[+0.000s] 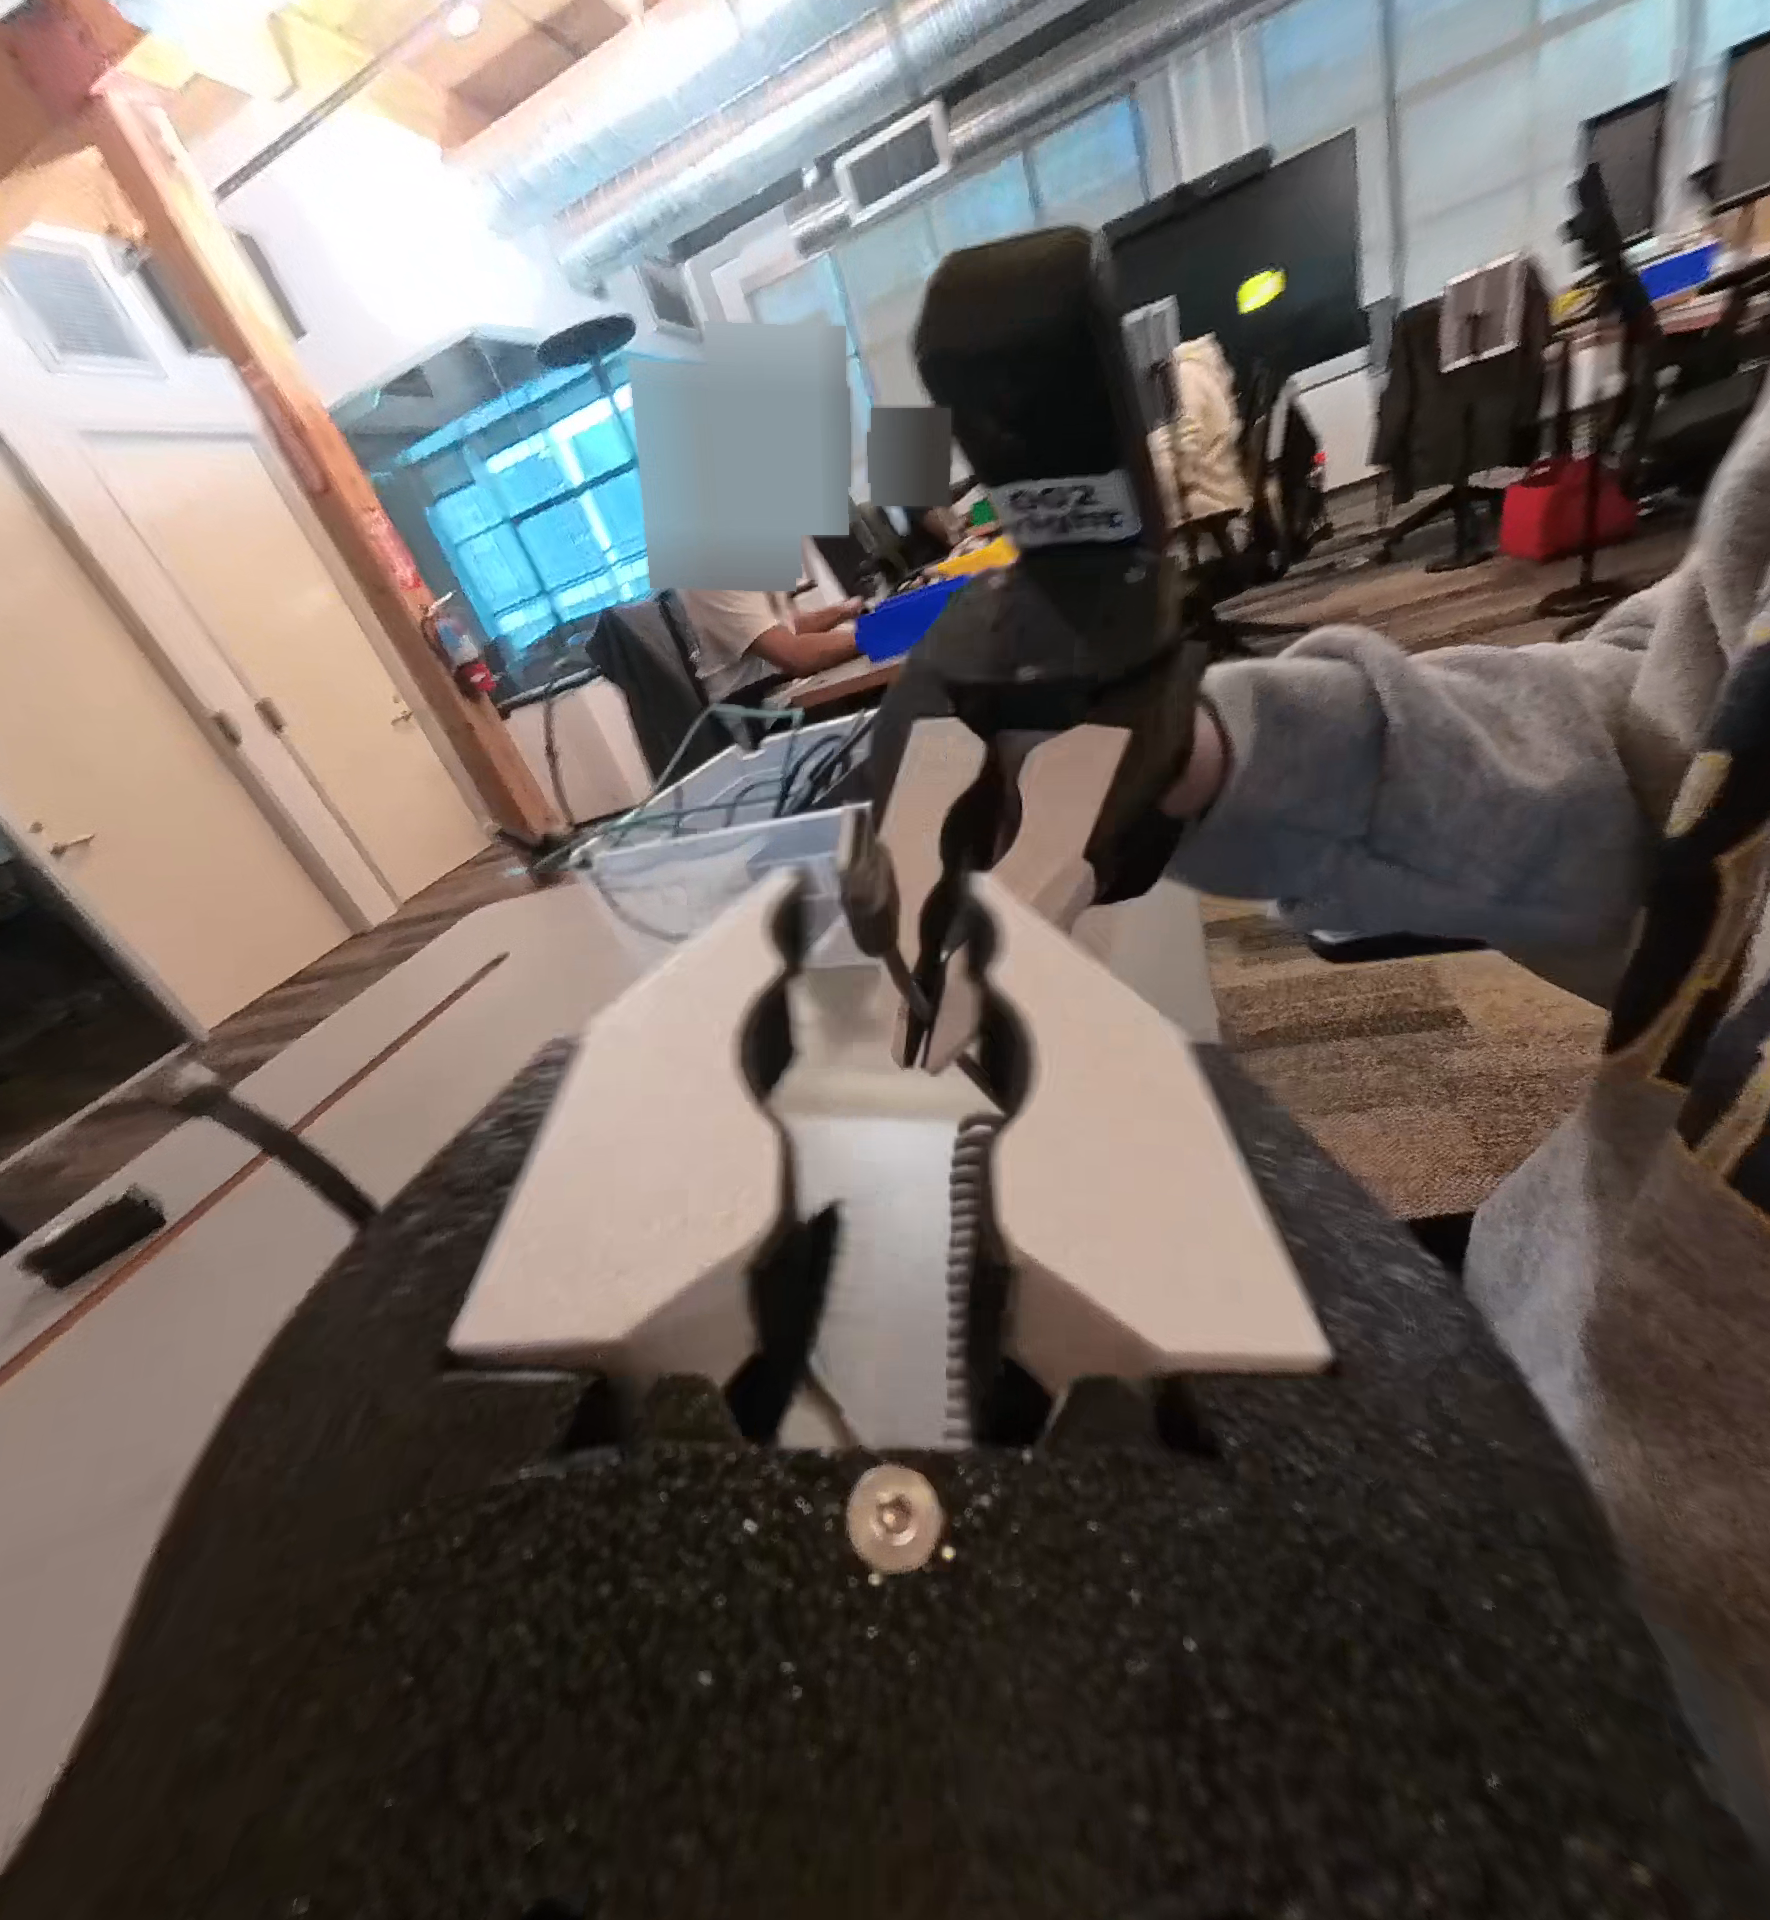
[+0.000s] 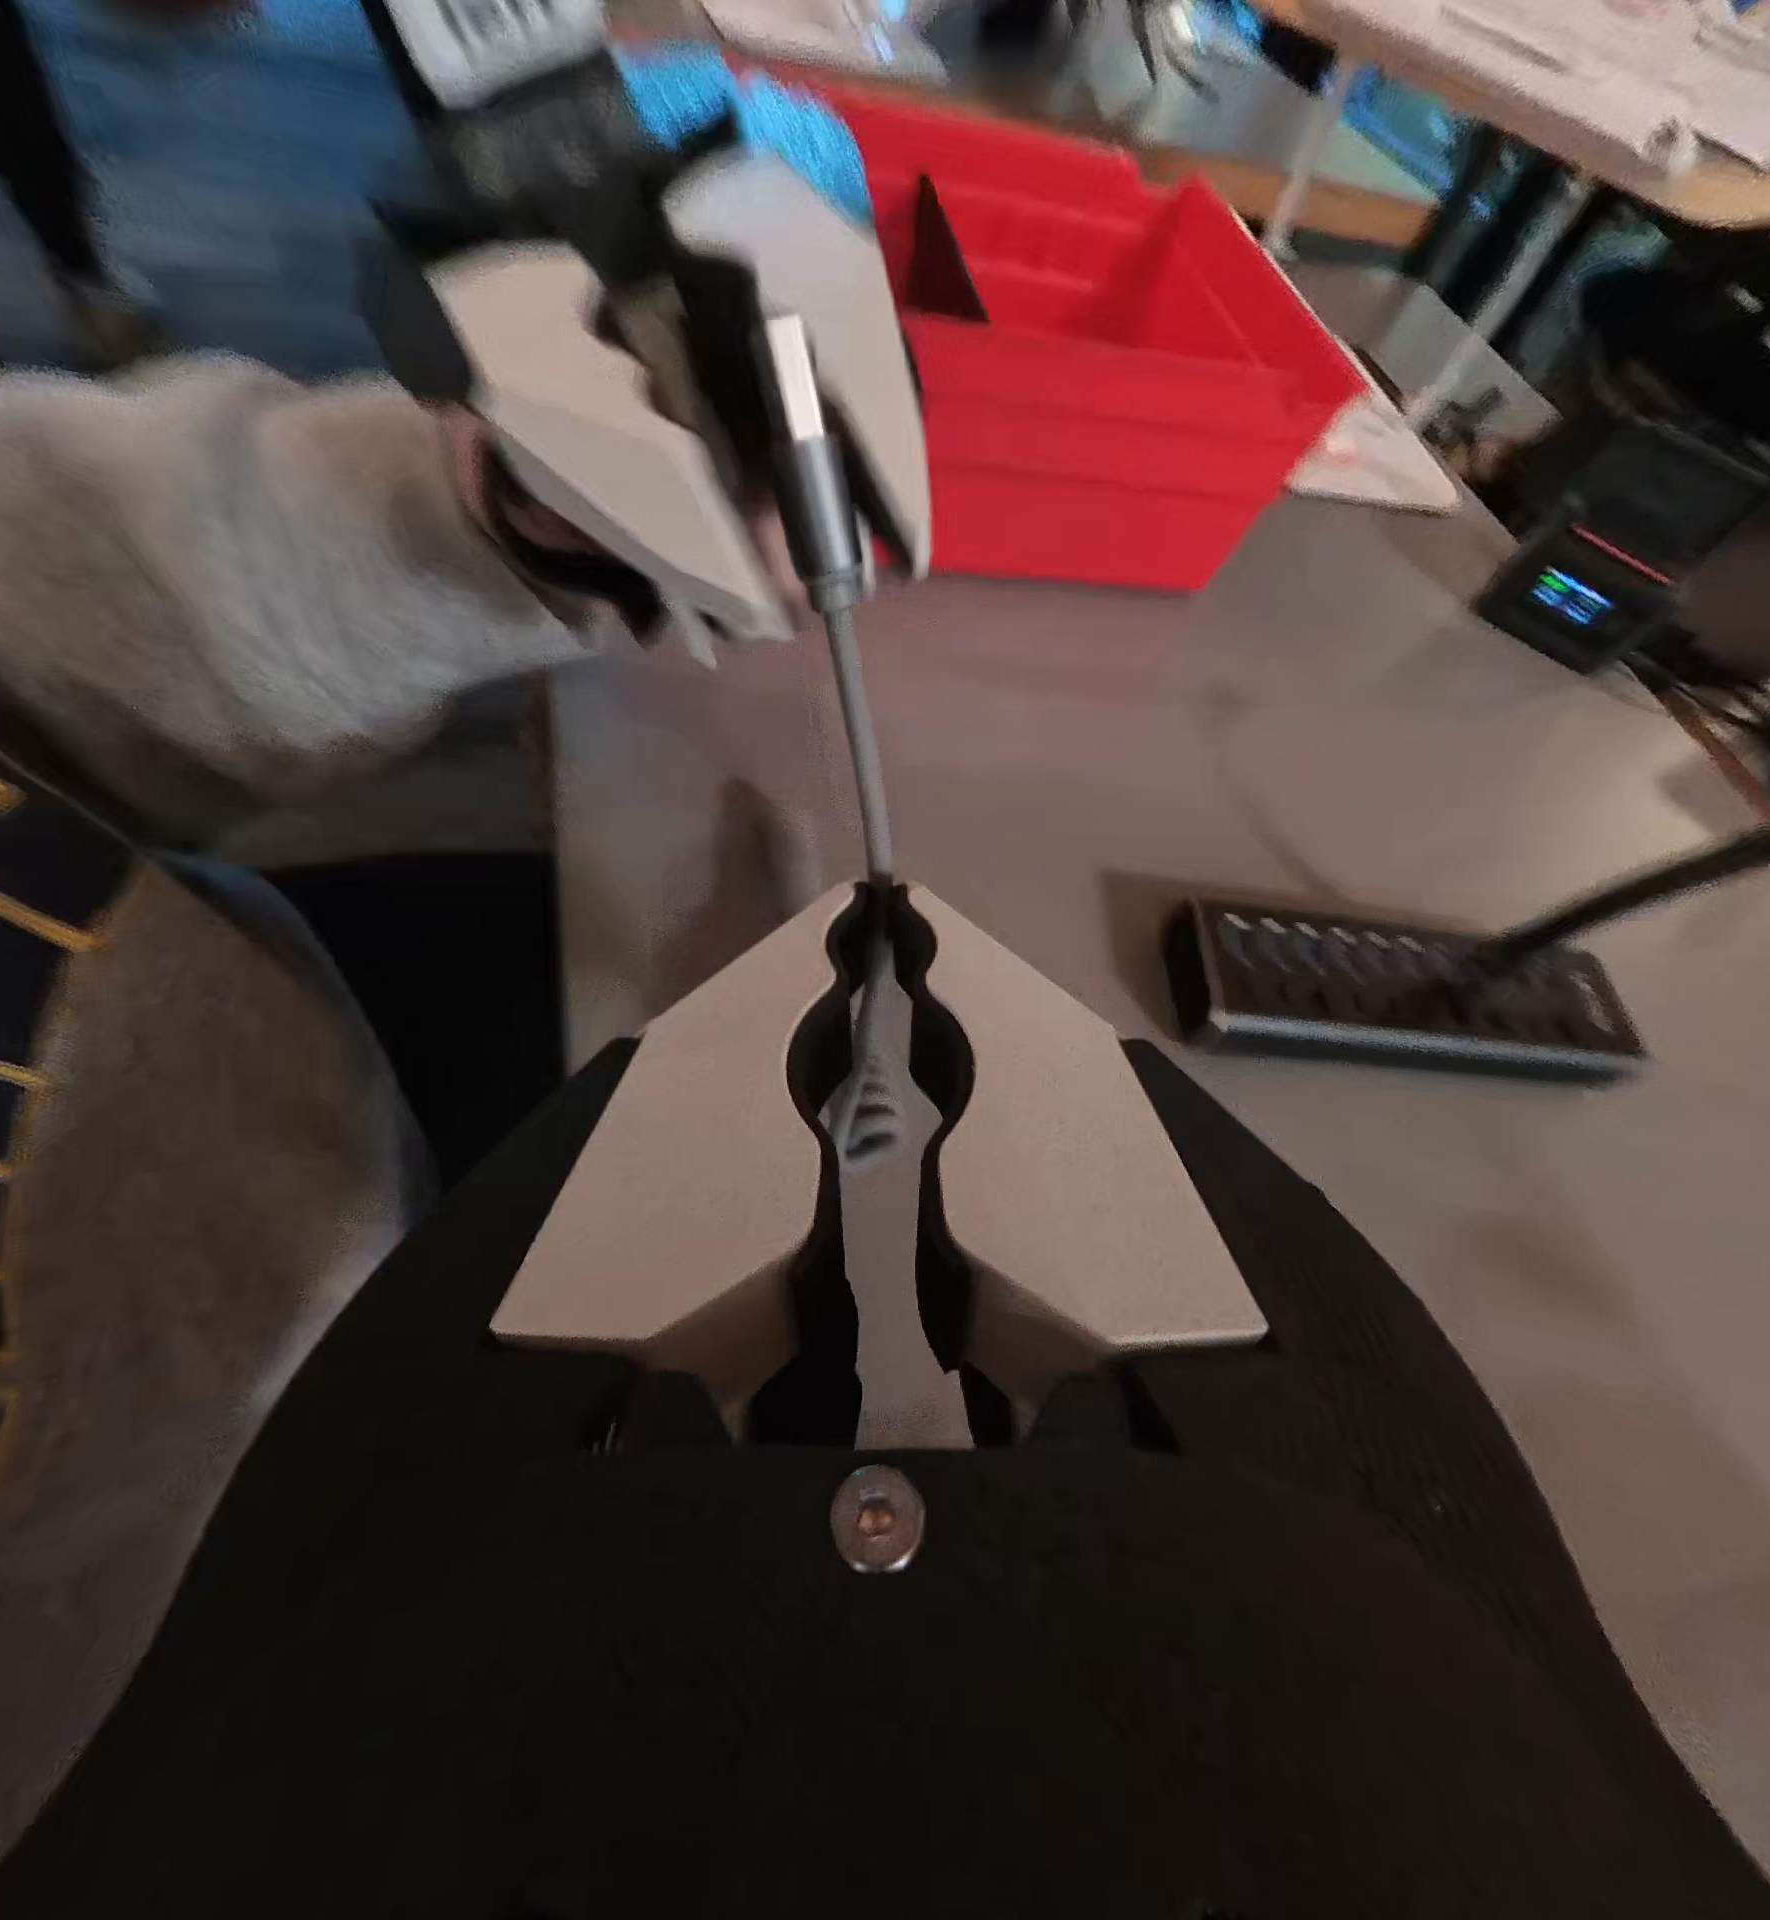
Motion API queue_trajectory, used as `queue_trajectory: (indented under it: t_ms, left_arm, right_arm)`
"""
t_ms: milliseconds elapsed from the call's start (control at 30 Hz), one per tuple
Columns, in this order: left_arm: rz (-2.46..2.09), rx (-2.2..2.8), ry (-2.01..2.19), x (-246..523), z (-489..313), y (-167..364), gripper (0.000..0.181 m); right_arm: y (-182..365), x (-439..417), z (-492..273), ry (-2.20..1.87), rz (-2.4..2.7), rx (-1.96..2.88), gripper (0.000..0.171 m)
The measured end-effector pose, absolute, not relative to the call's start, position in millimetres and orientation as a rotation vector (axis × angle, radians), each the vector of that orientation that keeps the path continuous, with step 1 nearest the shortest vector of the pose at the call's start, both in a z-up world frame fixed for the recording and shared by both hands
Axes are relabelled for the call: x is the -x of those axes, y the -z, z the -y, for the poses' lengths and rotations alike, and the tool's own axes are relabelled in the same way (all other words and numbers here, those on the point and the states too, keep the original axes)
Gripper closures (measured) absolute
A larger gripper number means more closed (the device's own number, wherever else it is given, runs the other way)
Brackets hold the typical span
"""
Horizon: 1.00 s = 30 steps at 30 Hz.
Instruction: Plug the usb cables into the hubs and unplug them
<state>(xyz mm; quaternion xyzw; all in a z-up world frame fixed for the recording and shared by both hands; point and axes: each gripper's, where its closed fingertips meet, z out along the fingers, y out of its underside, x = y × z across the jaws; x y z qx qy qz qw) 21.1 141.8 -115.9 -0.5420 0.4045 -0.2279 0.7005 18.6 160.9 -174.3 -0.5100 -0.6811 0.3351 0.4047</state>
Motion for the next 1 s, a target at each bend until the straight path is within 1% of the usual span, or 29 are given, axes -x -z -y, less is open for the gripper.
queue_trajectory:
  t_ms: [33, 67, 100, 133, 200, 233, 367, 400, 500, 533, 600, 667, 733, 767, 833, 867, 900, 1000]
  left_arm:
    - [-0.874, 1.256, 0.462, -16.1, -146.2, 115.3, 0.134]
    - [-0.871, 1.316, 0.395, -11.2, -150.4, 117.6, 0.123]
    - [-0.897, 1.37, 0.325, -8.1, -152.5, 121.9, 0.117]
    - [-0.922, 1.414, 0.248, -5.3, -155.1, 125.6, 0.114]
    - [-0.967, 1.478, 0.088, -0.3, -161.2, 131.3, 0.118]
    - [-1.004, 1.495, 0.025, -0.8, -162.1, 134.5, 0.123]
    - [-1.126, 1.606, -0.04, -11.0, -158.9, 154.2, 0.135]
    - [-1.143, 1.645, -0.069, -9.3, -160.1, 160.6, 0.141]
    - [-1.183, 1.673, -0.139, -6.6, -162.9, 170.0, 0.171]
    - [-1.178, 1.655, -0.142, -7.8, -163.7, 168.1, 0.176]
    - [-1.133, 1.645, -0.167, -4.8, -168.9, 163.5, 0.176]
    - [-1.024, 1.675, -0.175, 5.3, -178.8, 158.2, 0.177]
    - [-0.85, 1.658, -0.131, 15.4, -188.9, 143.7, 0.177]
    - [-0.764, 1.634, -0.067, 18.0, -191.7, 135.3, 0.177]
    - [-0.601, 1.57, 0.122, 19.8, -194.6, 119.8, 0.176]
    - [-0.522, 1.545, 0.21, 23.1, -196.4, 114.2, 0.176]
    - [-0.458, 1.526, 0.283, 26.6, -198.7, 110.8, 0.176]
    - [-0.335, 1.447, 0.506, 27.6, -201.3, 100.5, 0.176]
  right_arm:
    - [179.1, -23.1, -172.2, -0.712, 1.739, 1.31, 0.17]
    - [183.0, -28.0, -181.4, -0.58, 1.764, 1.322, 0.17]
    - [185.1, -31.6, -187.8, -0.475, 1.784, 1.329, 0.17]
    - [185.3, -33.7, -191.9, -0.396, 1.797, 1.331, 0.17]
    - [185.7, -36.8, -197.8, -0.226, 1.839, 1.303, 0.171]
    - [186.0, -38.1, -200.2, -0.138, 1.863, 1.28, 0.171]
    - [184.4, -39.6, -204.6, 0.067, 1.91, 1.23, 0.171]
    - [183.6, -40.5, -206.4, 0.103, 1.913, 1.226, 0.171]
    - [180.7, -40.7, -208.2, 0.131, 1.907, 1.219, 0.171]
    - [180.0, -41.0, -208.8, 0.132, 1.903, 1.218, 0.171]
    - [177.6, -41.1, -210.5, 0.129, 1.878, 1.218, 0.171]
    - [161.1, -35.8, -215.7, 0.062, 1.726, 1.231, 0.17]
    - [134.3, -35.7, -225.4, -0.033, 1.497, 1.27, 0.164]
    - [120.1, -34.1, -222.1, -0.163, 1.391, 1.268, 0.163]
    - [99.6, -24.6, -191.7, -0.621, 1.281, 1.253, 0.159]
    - [92.9, -21.9, -180.3, -0.829, 1.229, 1.27, 0.155]
    - [88.8, -21.6, -179.0, -0.96, 1.155, 1.301, 0.15]
    - [83.0, -15.7, -173.6, -1.304, 0.985, 1.343, 0.148]
